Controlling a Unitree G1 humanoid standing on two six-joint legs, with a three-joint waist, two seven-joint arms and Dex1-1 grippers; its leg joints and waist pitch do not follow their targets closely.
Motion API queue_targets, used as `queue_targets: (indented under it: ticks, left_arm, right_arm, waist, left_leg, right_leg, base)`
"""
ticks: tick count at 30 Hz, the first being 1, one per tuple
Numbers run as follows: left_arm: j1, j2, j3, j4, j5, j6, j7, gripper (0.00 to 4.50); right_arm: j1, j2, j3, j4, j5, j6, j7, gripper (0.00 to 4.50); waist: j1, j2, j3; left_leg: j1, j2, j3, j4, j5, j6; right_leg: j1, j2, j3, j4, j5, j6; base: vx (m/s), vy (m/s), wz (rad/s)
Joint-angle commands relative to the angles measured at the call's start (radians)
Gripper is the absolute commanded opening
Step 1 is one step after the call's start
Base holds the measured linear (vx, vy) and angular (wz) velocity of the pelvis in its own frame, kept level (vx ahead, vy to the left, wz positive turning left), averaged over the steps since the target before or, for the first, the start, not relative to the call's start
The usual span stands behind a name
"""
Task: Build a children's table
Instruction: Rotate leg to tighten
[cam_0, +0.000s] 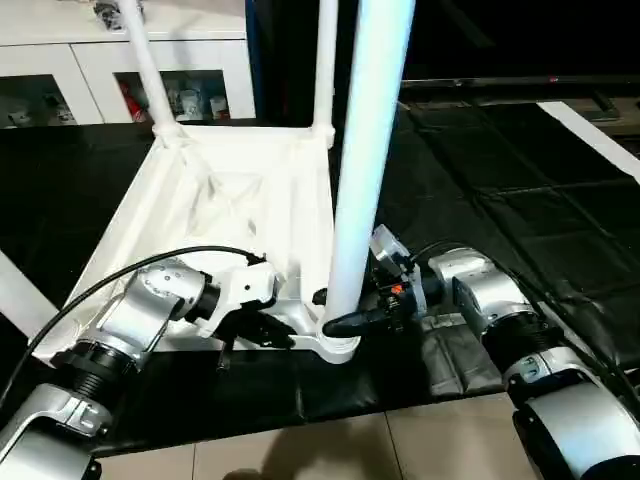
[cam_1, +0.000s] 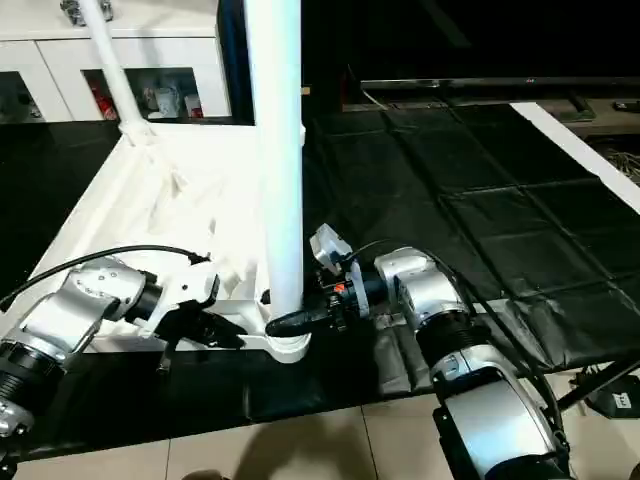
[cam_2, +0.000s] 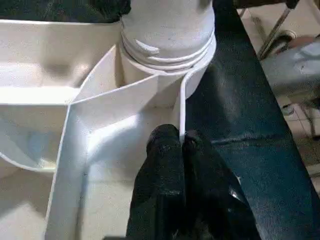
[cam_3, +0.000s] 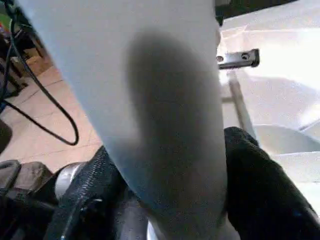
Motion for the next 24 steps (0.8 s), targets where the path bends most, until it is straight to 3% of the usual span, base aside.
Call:
queue_targets:
  ticks: [1,3,5,8,11,13,14,15,18,21,22,24]
  left_arm:
    - [0.015,-0.035,0.014,-0.010,-0.004,0.050,0.080,0.00]
    - [0.022,-0.066,0.041,-0.023,-0.008,0.115,0.159,0.00]
    - [0.024,-0.094,0.065,-0.034,-0.012,0.169,0.223,0.00]
    - [0.022,-0.143,0.100,-0.047,-0.015,0.238,0.323,0.00]
    - [0.012,-0.193,0.123,-0.046,-0.007,0.272,0.412,0.00]
    - [0.007,-0.216,0.131,-0.047,-0.003,0.288,0.448,0.00]
    - [-0.017,-0.286,0.143,-0.028,0.017,0.304,0.551,0.00]
    - [-0.025,-0.305,0.144,-0.020,0.025,0.304,0.580,0.00]
    - [-0.056,-0.359,0.137,0.008,0.038,0.306,0.644,0.00]
    - [-0.075,-0.382,0.122,0.012,0.040,0.306,0.656,0.00]
    - [-0.078,-0.382,0.116,0.009,0.042,0.305,0.652,0.00]
    - [-0.076,-0.373,0.103,-0.006,0.043,0.312,0.633,0.00]
  right_arm:
    - [0.017,0.020,-0.039,-0.019,0.016,0.008,-0.033,2.37]
    - [0.033,0.031,-0.059,-0.029,0.024,0.019,-0.132,2.28]
    - [0.047,0.048,-0.069,-0.037,0.013,0.032,-0.252,2.25]
    - [0.070,0.087,-0.088,-0.060,0.000,0.054,-0.421,2.17]
    - [0.076,0.134,-0.109,-0.064,-0.020,0.074,-0.578,2.12]
    - [0.076,0.156,-0.119,-0.063,-0.038,0.075,-0.635,2.10]
    - [0.061,0.219,-0.145,-0.034,-0.063,0.067,-0.795,2.09]
    - [0.055,0.237,-0.151,-0.024,-0.069,0.064,-0.838,2.09]
    - [0.026,0.286,-0.164,0.020,-0.079,0.056,-0.985,2.09]
    - [0.010,0.304,-0.167,0.045,-0.086,0.046,-1.065,2.09]
    - [0.011,0.305,-0.161,0.044,-0.091,0.041,-1.063,2.63]
    - [0.024,0.305,-0.149,0.025,-0.103,0.038,-1.048,2.77]
  waist:
    - [-0.011,0.003,-0.070]
    - [-0.015,-0.003,-0.065]
    - [-0.019,-0.004,-0.061]
    - [-0.041,-0.009,-0.058]
    - [-0.062,-0.007,-0.059]
    - [-0.070,-0.008,-0.061]
    - [-0.075,0.000,-0.061]
    - [-0.083,-0.003,-0.056]
    - [-0.086,-0.001,-0.060]
    - [-0.088,0.004,-0.062]
    - [-0.088,0.002,-0.064]
    - [-0.087,0.002,-0.066]
  left_leg:
    - [0.008,0.013,0.007,-0.062,-0.167,0.024]
    - [0.004,0.010,0.006,-0.065,-0.182,0.016]
    - [0.009,0.007,0.006,-0.066,-0.201,0.008]
    - [-0.002,0.000,0.000,-0.071,-0.208,-0.006]
    - [-0.006,-0.004,-0.002,-0.069,-0.196,-0.004]
    - [-0.005,-0.005,-0.003,-0.067,-0.189,0.001]
    - [0.000,-0.005,-0.002,-0.066,-0.200,0.007]
    - [0.000,-0.006,0.001,-0.066,-0.204,0.000]
    - [0.002,-0.008,-0.003,-0.066,-0.214,-0.001]
    - [0.003,-0.006,-0.002,-0.067,-0.223,0.006]
    - [0.001,-0.006,-0.002,-0.066,-0.214,0.011]
    - [-0.001,-0.005,0.000,-0.065,-0.194,0.018]
  right_leg:
    - [0.050,-0.072,0.046,-0.065,-0.164,-0.222]
    - [0.054,-0.073,0.046,-0.071,-0.220,-0.203]
    - [0.049,-0.073,0.048,-0.079,-0.298,-0.177]
    - [0.057,-0.074,0.043,-0.090,-0.413,-0.126]
    - [0.057,-0.071,0.042,-0.094,-0.422,-0.110]
    - [0.055,-0.070,0.042,-0.093,-0.397,-0.115]
    - [0.050,-0.068,0.043,-0.094,-0.385,-0.127]
    - [0.045,-0.064,0.043,-0.098,-0.387,-0.131]
    - [0.048,-0.067,0.040,-0.099,-0.405,-0.125]
    - [0.046,-0.066,0.043,-0.097,-0.358,-0.141]
    - [0.049,-0.065,0.044,-0.094,-0.320,-0.150]
    - [0.052,-0.064,0.045,-0.087,-0.259,-0.168]
  base:
    - [0.000,0.000,0.00]
    - [0.000,0.000,0.00]
    - [0.000,0.000,0.00]
    - [0.000,0.000,0.00]
    - [0.000,0.000,0.00]
    - [0.000,0.000,0.00]
    - [0.000,0.000,0.00]
    - [0.000,0.000,0.00]
    - [0.000,0.000,0.00]
    - [0.000,0.000,0.00]
    - [0.000,0.000,0.00]
    - [0.000,0.000,0.00]
